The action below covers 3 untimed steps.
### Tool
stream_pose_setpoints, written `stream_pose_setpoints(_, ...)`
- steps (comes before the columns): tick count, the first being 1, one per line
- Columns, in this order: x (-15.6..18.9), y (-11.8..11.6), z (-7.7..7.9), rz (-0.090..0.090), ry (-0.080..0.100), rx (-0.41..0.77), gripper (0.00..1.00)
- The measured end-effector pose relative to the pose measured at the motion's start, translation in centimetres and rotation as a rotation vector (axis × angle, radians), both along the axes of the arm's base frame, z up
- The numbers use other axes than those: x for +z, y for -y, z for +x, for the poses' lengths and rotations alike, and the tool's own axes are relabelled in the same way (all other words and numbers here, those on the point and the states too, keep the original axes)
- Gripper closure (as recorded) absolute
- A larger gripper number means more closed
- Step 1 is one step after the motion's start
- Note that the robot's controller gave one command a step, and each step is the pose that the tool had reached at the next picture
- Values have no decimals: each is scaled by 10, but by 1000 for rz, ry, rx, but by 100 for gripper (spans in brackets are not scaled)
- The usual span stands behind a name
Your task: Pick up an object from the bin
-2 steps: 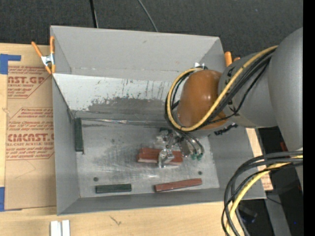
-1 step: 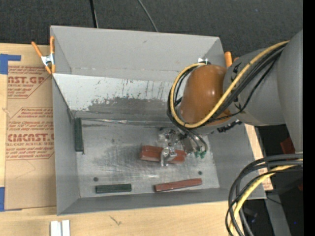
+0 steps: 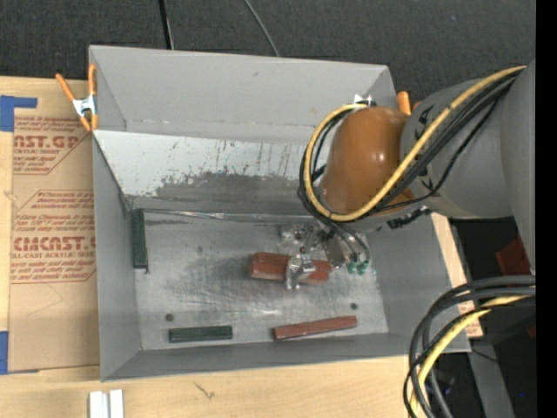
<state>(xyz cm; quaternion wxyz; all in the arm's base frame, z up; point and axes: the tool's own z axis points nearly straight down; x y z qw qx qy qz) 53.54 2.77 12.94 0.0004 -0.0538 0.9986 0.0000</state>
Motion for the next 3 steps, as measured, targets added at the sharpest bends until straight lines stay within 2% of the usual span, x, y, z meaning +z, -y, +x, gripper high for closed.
stream_pose_setpoints(3, 40, 0, 0, 0, 1, 1, 100)
